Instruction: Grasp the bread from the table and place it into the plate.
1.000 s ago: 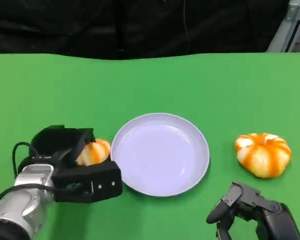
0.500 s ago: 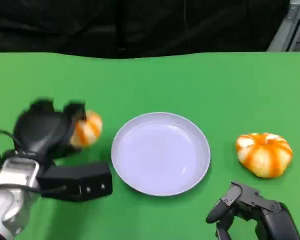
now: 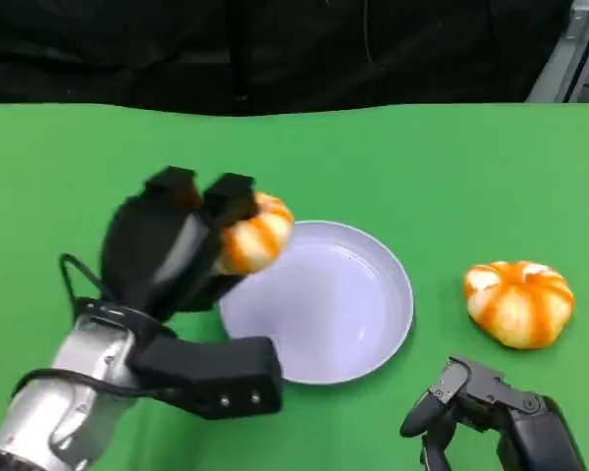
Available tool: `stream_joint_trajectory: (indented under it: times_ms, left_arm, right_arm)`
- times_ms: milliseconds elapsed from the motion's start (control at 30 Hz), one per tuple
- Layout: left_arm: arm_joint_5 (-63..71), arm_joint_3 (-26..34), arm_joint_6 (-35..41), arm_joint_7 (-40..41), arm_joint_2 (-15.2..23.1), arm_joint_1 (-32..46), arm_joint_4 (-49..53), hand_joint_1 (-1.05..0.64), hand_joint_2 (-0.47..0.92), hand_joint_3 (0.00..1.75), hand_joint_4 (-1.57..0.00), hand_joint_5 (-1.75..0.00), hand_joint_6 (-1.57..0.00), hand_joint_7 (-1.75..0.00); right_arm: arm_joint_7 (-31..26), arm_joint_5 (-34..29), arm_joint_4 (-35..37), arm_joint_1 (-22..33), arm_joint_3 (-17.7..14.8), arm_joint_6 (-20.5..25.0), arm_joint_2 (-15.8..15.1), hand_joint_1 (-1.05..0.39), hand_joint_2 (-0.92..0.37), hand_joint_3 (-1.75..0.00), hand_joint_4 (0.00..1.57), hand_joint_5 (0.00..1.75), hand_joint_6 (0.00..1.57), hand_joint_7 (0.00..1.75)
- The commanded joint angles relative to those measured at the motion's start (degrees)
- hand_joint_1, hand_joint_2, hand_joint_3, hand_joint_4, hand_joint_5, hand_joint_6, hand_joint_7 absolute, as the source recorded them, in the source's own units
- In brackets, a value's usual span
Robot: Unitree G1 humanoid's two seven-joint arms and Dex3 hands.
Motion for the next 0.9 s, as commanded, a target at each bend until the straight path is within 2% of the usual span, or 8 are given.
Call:
stream_joint_trajectory:
  times_ms: [33,267,567,600,633,700,800,900]
  left_arm:
    - [0.5,-3.6,-0.6,-3.6,-3.0,-4.0,4.1,-0.21,0.44,1.07,-0.94,-1.75,-0.75,-1.75]
    - [1.9,-6.5,1.5,-6.5,-6.0,-6.8,7.7,-0.22,0.5,0.9,-0.92,-1.75,-0.74,-1.75]
    - [2.4,-9.5,4.3,-9.5,-9.2,-9.7,12.5,-0.21,0.6,0.53,-0.93,-1.75,-0.71,-1.67]
    - [2.0,-9.9,6.3,-14.5,-9.4,-10.3,12.3,-0.21,0.6,0.52,-0.93,-1.75,-0.71,-1.67]
    - [1.7,-10.3,8.5,-19.3,-9.5,-10.6,11.8,-0.31,0.74,0.4,-0.58,-1.28,-0.48,-1.08]
    - [1.2,-10.7,11.7,-26.1,-9.5,-10.9,10.5,-0.47,0.88,0.22,-0.34,-0.79,-0.35,-0.44]
    - [1.1,-10.7,13.5,-29.2,-9.3,-10.5,8.9,-0.58,0.92,0.21,-0.23,-0.65,-0.27,-0.25]
    - [1.9,-11.9,16.7,-37.3,-7.8,-10.4,6.0,-0.78,0.92,0.38,-0.05,-0.6,-0.14,-0.17]
  right_arm:
    - [-0.2,0.1,-0.5,0.1,-0.1,-0.1,-0.4,-0.12,-0.18,-1.55,0.78,1.65,0.78,1.45]
    - [-0.2,0.0,-1.4,0.7,0.1,0.2,-0.5,-0.13,-0.2,-1.54,0.78,1.65,0.78,1.45]
    - [0.3,0.7,-2.7,1.7,0.4,0.8,-0.6,-0.15,-0.21,-1.52,0.77,1.64,0.78,1.44]
    - [0.2,0.3,-2.9,1.8,0.5,0.7,-0.6,-0.15,-0.21,-1.52,0.77,1.64,0.78,1.44]
    - [0.1,0.1,-3.2,1.9,0.6,0.7,-0.7,-0.15,-0.21,-1.51,0.77,1.64,0.78,1.44]
    - [0.0,-0.2,-3.6,2.2,0.8,0.7,-0.6,-0.14,-0.21,-1.51,0.76,1.65,0.77,1.45]
    - [-0.1,-0.3,-3.9,2.3,1.0,0.9,-0.6,-0.14,-0.21,-1.52,0.76,1.65,0.77,1.45]
    - [-0.2,-0.5,-4.6,2.8,1.2,1.4,-0.7,-0.16,-0.21,-1.51,0.76,1.65,0.77,1.45]
